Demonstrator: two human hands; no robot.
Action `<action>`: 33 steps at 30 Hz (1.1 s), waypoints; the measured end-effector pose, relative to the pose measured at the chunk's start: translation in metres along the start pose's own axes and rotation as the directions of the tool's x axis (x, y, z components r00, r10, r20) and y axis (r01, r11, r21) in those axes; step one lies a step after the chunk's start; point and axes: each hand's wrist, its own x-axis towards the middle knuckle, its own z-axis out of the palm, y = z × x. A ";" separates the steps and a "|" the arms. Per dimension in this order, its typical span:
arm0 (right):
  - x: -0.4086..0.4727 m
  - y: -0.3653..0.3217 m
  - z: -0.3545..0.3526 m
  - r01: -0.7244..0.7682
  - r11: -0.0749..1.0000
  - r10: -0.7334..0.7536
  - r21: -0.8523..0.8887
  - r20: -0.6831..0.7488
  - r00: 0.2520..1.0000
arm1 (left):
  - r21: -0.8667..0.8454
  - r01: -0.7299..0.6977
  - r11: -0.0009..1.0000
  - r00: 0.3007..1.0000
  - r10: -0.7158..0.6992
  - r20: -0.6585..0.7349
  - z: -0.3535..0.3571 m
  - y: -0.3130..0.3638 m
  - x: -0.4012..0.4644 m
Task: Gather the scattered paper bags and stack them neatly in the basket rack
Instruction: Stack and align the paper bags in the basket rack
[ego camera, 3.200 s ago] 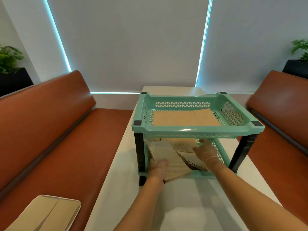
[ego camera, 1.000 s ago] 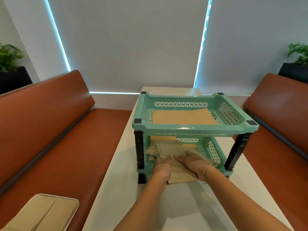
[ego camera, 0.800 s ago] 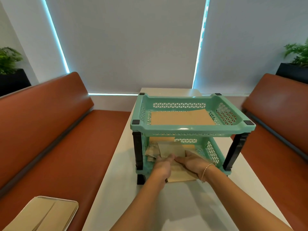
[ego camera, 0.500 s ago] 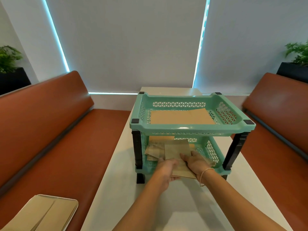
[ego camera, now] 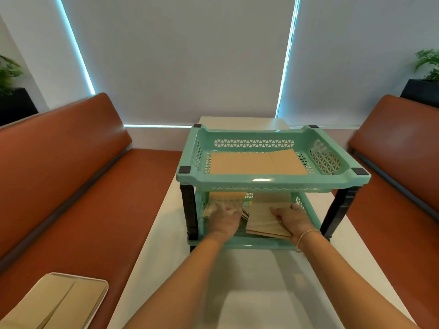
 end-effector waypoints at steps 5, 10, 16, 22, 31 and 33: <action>0.016 0.006 -0.007 -0.034 0.989 0.035 0.141 -0.003 0.999 | 0.375 -0.006 0.927 0.988 0.063 -0.139 0.005 -0.004 0.042; 0.029 0.011 -0.010 -0.047 0.977 0.040 0.206 0.038 0.998 | 0.577 0.004 0.816 0.985 0.098 -0.145 0.021 -0.014 0.067; 0.033 0.015 -0.018 -0.029 0.973 0.018 0.228 0.049 0.999 | 0.685 0.014 0.729 0.938 0.227 -0.262 0.041 -0.015 0.079; 0.030 0.018 -0.019 -0.024 0.978 0.017 0.207 0.037 0.999 | 0.630 0.020 0.777 0.913 0.242 -0.327 0.038 -0.011 0.066; 0.024 0.014 -0.012 -0.002 0.999 0.005 0.052 -0.073 0.997 | -0.148 0.078 0.986 0.994 -0.088 -0.064 0.008 0.029 0.027; 0.020 0.013 -0.008 0.017 1.000 -0.017 0.004 -0.093 0.995 | -0.251 0.120 0.960 0.993 -0.112 0.044 0.009 0.037 0.014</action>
